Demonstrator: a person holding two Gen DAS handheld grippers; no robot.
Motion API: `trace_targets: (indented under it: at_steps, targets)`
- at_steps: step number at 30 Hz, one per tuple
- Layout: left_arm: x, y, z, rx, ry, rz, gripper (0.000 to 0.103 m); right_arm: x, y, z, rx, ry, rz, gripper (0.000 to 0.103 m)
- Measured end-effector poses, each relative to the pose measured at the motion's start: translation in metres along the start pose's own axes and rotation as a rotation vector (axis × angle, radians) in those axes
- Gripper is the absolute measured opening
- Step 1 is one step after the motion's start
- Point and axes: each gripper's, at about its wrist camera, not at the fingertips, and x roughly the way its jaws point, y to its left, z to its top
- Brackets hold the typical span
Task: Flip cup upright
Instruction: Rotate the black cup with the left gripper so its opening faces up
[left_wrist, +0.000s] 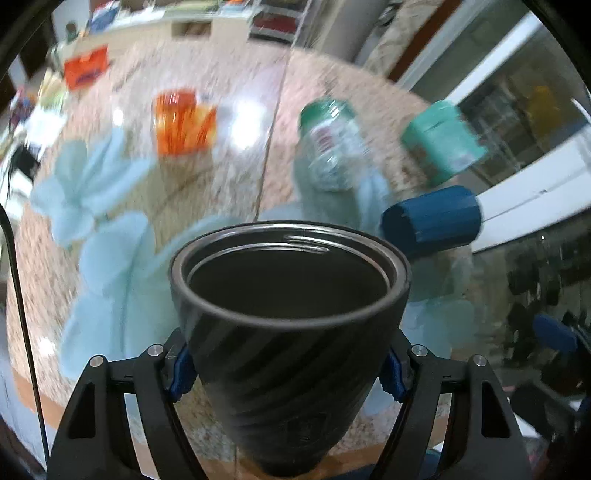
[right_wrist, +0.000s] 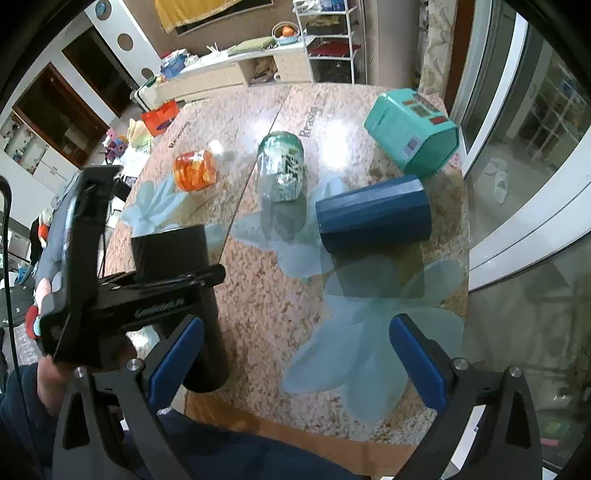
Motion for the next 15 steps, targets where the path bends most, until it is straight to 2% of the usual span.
trace_targets:
  at_steps: [5, 10, 15]
  targets:
    - [-0.020, -0.012, -0.009, 0.101, -0.121, -0.005, 0.080, -0.005, 0.005, -0.004, -0.002, -0.047, 0.017, 0.101]
    - [-0.048, -0.016, -0.031, 0.220, -0.232, -0.009, 0.080, -0.007, 0.004, -0.011, 0.019, -0.069, 0.037, 0.101]
    - [-0.053, -0.016, -0.044, 0.258, -0.291, -0.058, 0.080, -0.010, 0.002, -0.022, 0.045, -0.089, 0.056, 0.101]
